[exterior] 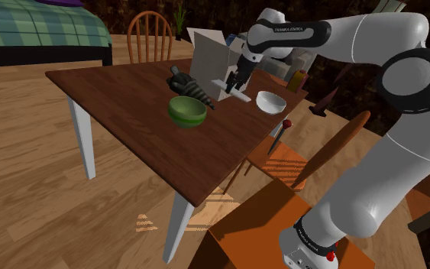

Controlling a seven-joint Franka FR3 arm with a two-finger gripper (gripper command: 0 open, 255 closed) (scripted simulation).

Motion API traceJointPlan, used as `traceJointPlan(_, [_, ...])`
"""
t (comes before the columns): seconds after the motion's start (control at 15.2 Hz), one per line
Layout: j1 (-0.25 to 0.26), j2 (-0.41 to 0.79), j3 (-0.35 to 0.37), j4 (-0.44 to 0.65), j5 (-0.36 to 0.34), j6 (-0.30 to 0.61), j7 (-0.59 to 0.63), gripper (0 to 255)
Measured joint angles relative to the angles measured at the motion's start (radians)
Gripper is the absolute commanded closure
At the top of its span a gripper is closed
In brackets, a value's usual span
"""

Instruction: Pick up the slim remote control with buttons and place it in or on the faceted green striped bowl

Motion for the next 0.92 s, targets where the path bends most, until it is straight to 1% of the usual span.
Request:
traceJointPlan(0.26, [0.048, 0.025, 0.043, 0.031, -0.01, 0.0, 0.095, 255])
traceJointPlan(0.46, [0.079, 0.057, 0.07, 0.078, -0.015, -0.013, 0.157, 255])
traceJointPlan(0.59, [0.104, 0.067, 0.09, 0.084, -0.023, -0.007, 0.205, 255])
traceJointPlan(0.92, [0.16, 0.138, 0.133, 0.174, -0.034, -0.023, 0.311, 255])
